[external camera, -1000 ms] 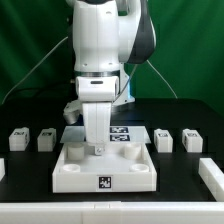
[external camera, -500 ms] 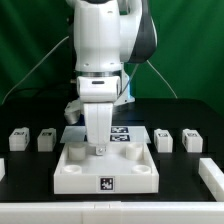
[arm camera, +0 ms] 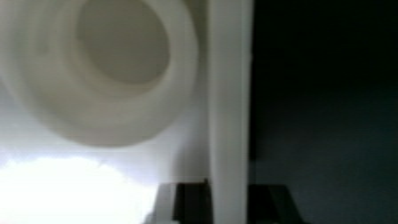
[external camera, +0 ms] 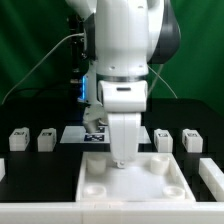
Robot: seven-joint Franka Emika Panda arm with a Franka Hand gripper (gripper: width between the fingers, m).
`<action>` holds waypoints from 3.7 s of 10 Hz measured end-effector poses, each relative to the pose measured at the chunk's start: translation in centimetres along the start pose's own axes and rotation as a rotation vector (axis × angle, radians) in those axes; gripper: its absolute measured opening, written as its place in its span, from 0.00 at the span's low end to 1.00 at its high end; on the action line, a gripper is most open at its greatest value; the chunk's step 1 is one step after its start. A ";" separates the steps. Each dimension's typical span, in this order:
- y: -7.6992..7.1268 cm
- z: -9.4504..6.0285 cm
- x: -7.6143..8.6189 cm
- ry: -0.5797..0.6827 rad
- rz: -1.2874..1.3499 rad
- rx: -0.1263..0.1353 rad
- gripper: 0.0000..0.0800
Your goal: Assemble one leg
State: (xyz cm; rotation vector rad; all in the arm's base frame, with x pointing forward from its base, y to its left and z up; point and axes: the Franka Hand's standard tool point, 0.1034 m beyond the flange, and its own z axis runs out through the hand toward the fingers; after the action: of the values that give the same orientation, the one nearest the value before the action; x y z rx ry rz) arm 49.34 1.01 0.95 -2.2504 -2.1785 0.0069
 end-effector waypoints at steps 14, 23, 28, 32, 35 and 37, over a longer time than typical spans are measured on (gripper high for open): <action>0.2 0.3 4.6 -0.015 0.029 0.123 0.41; 0.4 0.0 4.6 -0.015 0.030 0.118 0.81; 0.3 -1.9 5.7 -0.021 0.149 0.093 0.81; -1.4 -5.1 10.6 -0.029 0.696 0.049 0.81; -2.2 -5.2 14.1 -0.006 1.141 0.080 0.81; -2.8 -4.2 15.2 0.033 1.328 0.083 0.81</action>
Offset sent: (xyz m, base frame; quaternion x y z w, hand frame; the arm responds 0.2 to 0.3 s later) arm 0.0385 0.0335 0.0006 -0.0046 0.0125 -0.0137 0.9998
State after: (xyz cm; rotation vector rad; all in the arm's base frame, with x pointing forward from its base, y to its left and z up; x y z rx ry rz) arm 47.11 16.24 5.22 -3.0430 -0.3188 0.0631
